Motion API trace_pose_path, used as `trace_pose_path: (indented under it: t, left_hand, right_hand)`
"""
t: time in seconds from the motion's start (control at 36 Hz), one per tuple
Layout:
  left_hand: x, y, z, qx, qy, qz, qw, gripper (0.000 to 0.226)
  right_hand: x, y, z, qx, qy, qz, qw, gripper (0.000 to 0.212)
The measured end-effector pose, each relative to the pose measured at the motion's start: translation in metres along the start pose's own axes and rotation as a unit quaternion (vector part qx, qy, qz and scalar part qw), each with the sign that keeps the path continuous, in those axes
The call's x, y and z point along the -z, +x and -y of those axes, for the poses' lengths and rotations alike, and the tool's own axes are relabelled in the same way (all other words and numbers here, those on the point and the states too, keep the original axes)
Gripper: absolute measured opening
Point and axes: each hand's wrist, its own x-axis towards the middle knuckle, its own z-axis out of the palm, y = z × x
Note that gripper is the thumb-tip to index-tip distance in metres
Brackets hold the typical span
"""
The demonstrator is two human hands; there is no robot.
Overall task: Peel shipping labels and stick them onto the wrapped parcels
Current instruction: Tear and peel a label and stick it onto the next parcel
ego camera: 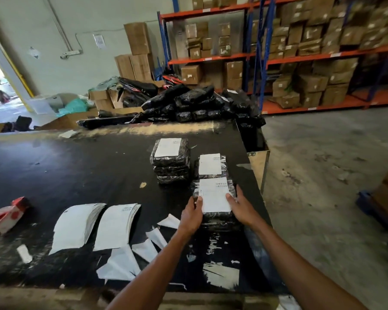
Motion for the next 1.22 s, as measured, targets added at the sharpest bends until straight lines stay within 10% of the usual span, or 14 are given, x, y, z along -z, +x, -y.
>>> trace_pose_path:
  t: [0.31, 0.58, 1.22]
  left_hand:
    - [0.011, 0.014, -0.048, -0.060, -0.092, -0.090, 0.990, 0.055]
    - [0.032, 0.097, -0.091, -0.083, -0.083, -0.002, 0.993, 0.057]
    - [-0.022, 0.221, -0.047, -0.030, -0.052, -0.115, 0.992, 0.044]
  right_hand:
    - [0.018, 0.023, 0.048, 0.058, 0.049, -0.084, 0.994, 0.062]
    - [0.036, 0.083, 0.091, 0.063, 0.057, -0.124, 0.989, 0.060]
    - [0.005, 0.206, 0.051, -0.011, 0.022, -0.080, 0.996, 0.060]
